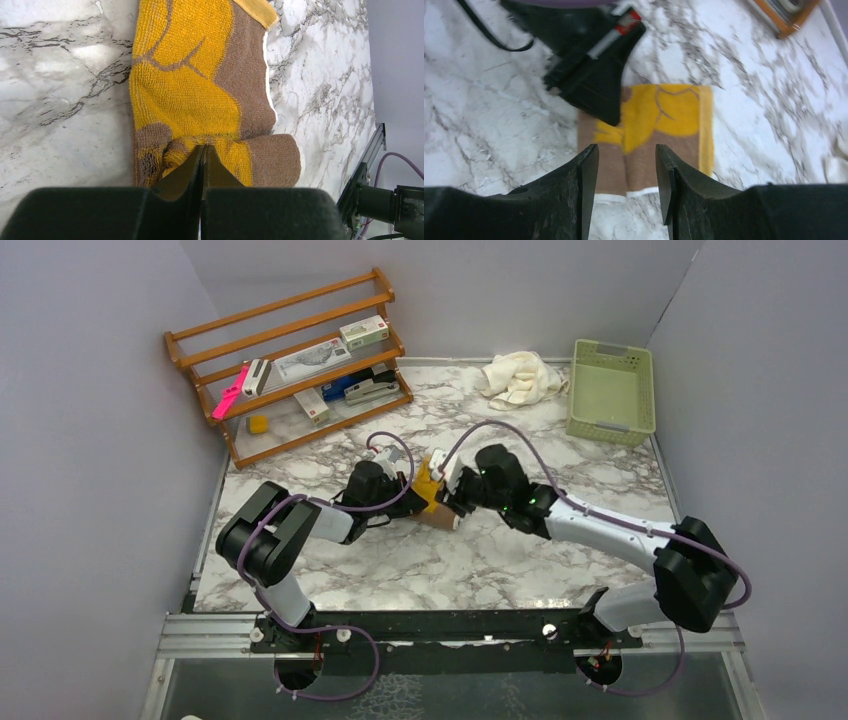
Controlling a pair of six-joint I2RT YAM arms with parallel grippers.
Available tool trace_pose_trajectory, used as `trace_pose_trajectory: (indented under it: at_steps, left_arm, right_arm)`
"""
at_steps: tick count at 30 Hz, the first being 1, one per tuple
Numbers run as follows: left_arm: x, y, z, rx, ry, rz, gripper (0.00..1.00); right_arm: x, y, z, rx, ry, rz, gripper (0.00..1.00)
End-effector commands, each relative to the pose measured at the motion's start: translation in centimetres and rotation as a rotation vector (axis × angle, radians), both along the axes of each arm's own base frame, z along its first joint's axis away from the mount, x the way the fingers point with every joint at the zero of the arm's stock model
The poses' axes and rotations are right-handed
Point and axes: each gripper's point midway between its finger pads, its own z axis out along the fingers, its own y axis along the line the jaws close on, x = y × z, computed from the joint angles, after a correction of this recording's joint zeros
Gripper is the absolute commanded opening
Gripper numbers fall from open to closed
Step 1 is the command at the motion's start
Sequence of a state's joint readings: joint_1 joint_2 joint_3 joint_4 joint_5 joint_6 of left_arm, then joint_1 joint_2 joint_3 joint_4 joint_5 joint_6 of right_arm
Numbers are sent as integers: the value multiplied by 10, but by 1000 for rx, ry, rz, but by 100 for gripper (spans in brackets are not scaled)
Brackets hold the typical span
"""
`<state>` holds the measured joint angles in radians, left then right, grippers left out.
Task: Roll the towels
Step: Roll the towel at the center of the board.
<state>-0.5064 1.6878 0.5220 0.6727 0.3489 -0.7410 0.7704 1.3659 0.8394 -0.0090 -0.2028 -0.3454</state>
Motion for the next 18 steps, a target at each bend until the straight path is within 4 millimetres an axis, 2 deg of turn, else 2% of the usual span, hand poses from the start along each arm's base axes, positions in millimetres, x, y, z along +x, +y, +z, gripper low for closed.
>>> trace_pose_trajectory:
  at_steps: [1, 7, 18]
  left_arm:
    - [-15, 13, -34, 95, 99, 1, 0]
    - [-13, 11, -30, 94, 97, -1, 0]
    - [-12, 12, -29, 107, 94, -3, 0]
  right_arm:
    - [-20, 26, -29, -167, -118, 147, 46]
    - [-41, 34, -72, -201, -44, 187, 45]
    - [-38, 29, -117, -289, 40, 144, 44]
